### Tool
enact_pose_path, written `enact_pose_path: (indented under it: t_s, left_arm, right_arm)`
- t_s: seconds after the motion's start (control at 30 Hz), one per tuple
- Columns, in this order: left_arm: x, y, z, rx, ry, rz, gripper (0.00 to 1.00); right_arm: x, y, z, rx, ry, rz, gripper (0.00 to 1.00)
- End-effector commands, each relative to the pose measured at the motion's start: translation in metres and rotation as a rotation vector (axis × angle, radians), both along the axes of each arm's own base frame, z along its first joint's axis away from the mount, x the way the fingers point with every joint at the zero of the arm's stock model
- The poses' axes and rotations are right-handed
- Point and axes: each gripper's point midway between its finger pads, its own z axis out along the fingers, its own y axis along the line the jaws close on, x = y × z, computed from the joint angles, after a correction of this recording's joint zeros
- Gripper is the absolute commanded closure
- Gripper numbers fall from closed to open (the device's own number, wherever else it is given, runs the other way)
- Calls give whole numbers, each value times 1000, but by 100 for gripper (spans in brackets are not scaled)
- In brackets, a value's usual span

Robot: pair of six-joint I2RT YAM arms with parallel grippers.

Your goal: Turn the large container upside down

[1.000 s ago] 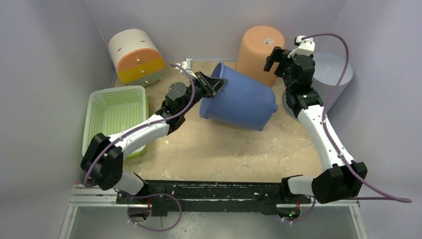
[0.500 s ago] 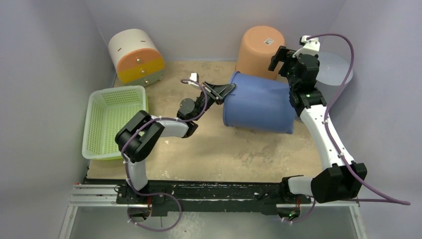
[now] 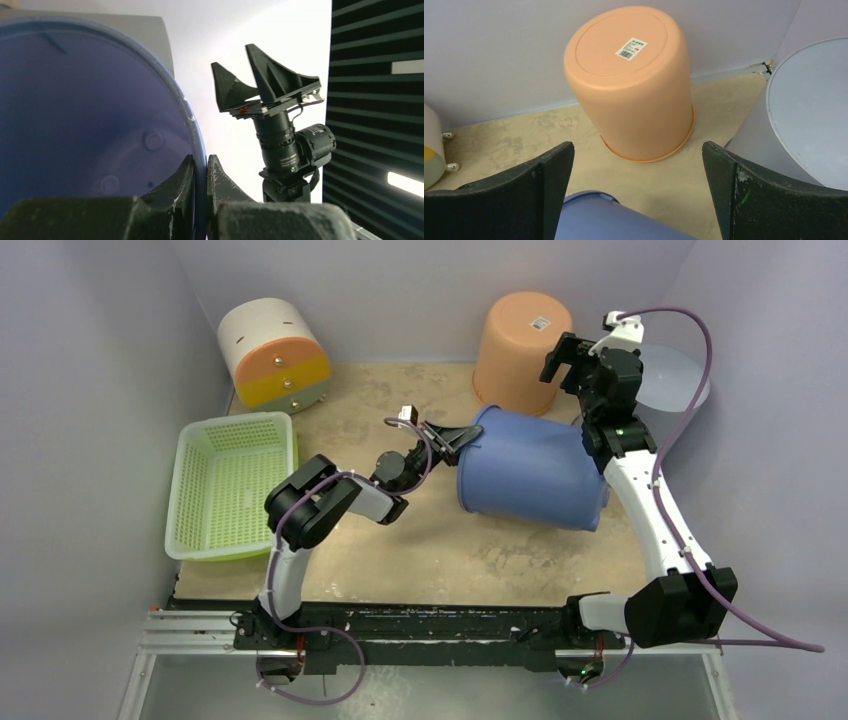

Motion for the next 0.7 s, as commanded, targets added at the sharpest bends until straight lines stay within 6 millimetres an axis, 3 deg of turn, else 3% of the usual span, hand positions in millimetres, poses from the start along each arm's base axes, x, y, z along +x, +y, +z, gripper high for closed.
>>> enact_pose_path:
  t_s: [0.0,0.27,0.67]
  left_arm:
    - [-14,32,32,-144,-113,18,100]
    - [15,76,-57,45,18,142,100]
    - [30,92,-112,156,71,159,100]
  right_arm:
    - [3,0,27,9,-80,8,0]
    - [6,3,22,16,-76,23,0]
    - [12,7,10,20,-55,40,0]
